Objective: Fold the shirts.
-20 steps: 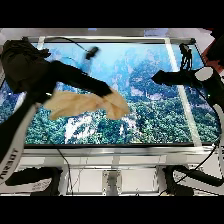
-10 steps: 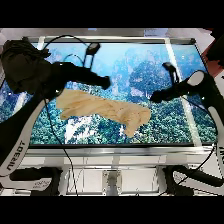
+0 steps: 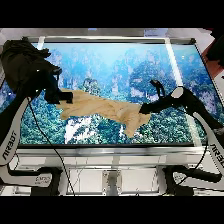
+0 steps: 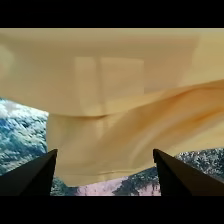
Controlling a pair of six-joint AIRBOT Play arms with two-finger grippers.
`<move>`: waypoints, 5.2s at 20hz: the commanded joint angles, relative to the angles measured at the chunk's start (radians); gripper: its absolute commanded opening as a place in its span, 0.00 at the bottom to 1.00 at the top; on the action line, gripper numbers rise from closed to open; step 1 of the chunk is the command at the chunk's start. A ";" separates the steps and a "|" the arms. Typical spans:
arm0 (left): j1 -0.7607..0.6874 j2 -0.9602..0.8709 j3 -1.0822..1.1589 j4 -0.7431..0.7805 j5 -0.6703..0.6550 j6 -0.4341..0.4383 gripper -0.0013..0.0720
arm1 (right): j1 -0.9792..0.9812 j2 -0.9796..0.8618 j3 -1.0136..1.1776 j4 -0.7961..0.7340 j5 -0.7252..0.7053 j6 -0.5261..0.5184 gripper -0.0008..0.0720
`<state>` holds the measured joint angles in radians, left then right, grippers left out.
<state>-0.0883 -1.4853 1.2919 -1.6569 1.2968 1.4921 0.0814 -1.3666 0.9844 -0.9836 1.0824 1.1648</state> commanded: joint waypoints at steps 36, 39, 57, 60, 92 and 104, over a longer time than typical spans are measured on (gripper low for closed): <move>0.040 0.303 0.407 -0.071 0.141 0.203 0.04 | -0.119 0.433 0.338 0.086 -0.154 0.015 0.05; 0.040 0.507 0.407 -0.071 0.183 0.227 0.04 | -0.119 0.612 0.409 0.058 -0.121 0.016 0.05; 0.039 0.300 -0.199 -0.163 -0.147 0.343 0.04 | -0.108 0.216 0.296 0.164 -0.190 0.013 0.05; 0.039 0.123 -0.198 -0.264 -0.362 0.203 0.07 | -0.077 0.007 0.250 0.230 -0.325 0.013 0.05; -0.200 0.572 -0.930 -0.552 -0.505 -0.030 0.76 | -0.298 0.056 0.295 -0.078 0.075 0.064 0.61; -0.200 0.571 -0.926 -0.579 -0.731 -0.087 0.04 | -0.298 0.056 0.294 -0.079 0.063 0.038 0.61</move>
<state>-0.2878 -0.9134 0.3637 -2.2234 0.6067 1.4197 -0.2176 -1.3113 1.2781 -1.0618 1.1469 1.2041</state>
